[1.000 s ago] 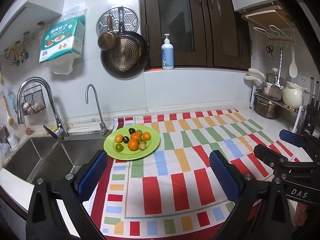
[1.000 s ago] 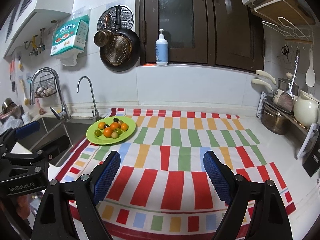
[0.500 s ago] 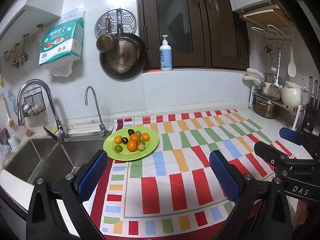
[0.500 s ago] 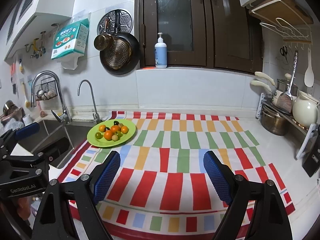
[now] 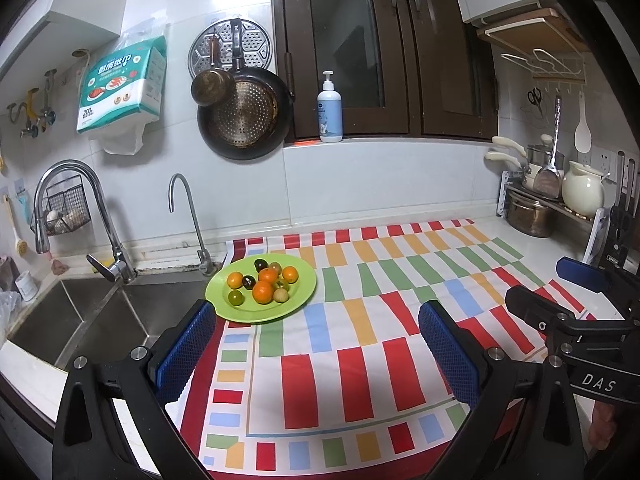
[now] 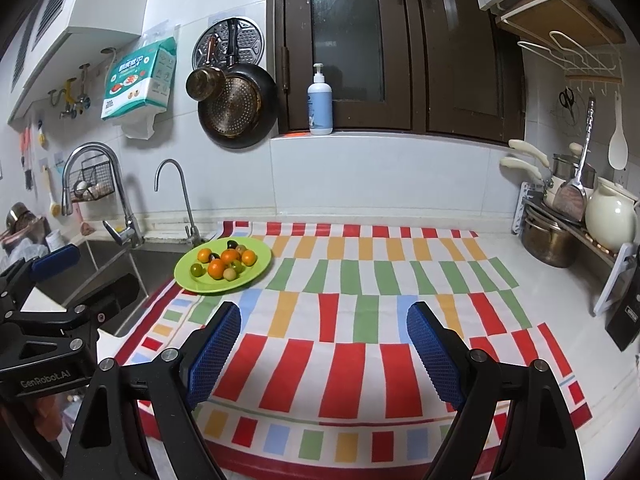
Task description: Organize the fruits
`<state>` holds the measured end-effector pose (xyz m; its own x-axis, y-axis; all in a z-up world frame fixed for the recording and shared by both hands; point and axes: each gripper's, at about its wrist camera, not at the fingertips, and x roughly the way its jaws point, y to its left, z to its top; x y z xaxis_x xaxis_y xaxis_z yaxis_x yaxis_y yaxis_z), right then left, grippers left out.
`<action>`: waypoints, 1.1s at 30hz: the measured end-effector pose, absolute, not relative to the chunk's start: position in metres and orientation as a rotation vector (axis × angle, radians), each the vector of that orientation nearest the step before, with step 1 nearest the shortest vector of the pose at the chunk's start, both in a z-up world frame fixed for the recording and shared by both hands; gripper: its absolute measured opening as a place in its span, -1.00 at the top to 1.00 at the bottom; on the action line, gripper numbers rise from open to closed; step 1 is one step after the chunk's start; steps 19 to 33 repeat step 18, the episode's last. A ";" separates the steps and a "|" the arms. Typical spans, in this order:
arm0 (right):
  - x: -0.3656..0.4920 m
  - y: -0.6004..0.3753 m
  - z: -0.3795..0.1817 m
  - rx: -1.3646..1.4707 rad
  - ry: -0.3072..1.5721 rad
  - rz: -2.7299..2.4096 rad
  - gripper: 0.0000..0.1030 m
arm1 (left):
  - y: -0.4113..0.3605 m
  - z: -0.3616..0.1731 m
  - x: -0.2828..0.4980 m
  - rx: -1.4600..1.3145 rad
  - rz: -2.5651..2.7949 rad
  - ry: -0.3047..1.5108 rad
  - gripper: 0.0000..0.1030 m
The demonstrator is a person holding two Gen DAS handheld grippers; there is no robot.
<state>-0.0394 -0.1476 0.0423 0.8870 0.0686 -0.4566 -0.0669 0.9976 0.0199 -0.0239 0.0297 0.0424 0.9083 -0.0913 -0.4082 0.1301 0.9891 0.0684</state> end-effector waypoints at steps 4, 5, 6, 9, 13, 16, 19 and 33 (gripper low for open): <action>-0.039 -0.147 0.042 0.003 0.475 0.068 -0.67 | 0.030 0.042 -0.023 0.098 -0.115 0.418 -1.00; -0.039 -0.147 0.042 0.004 0.474 0.068 -0.67 | 0.030 0.042 -0.023 0.097 -0.116 0.417 -1.00; -0.039 -0.147 0.042 0.004 0.475 0.072 -0.67 | 0.030 0.042 -0.023 0.097 -0.115 0.417 -1.00; -0.039 -0.148 0.042 0.004 0.476 0.071 -0.67 | 0.030 0.042 -0.022 0.097 -0.109 0.416 -1.00; -0.038 -0.147 0.040 0.003 0.481 0.066 -0.67 | 0.031 0.041 -0.021 0.096 -0.115 0.418 -1.00; -0.035 -0.145 0.037 0.002 0.487 0.065 -0.67 | 0.032 0.039 -0.016 0.094 -0.118 0.427 -1.00; -0.032 -0.145 0.036 0.004 0.491 0.065 -0.67 | 0.033 0.039 -0.013 0.091 -0.121 0.430 -1.00; -0.032 -0.145 0.036 0.004 0.491 0.065 -0.67 | 0.033 0.039 -0.013 0.091 -0.121 0.430 -1.00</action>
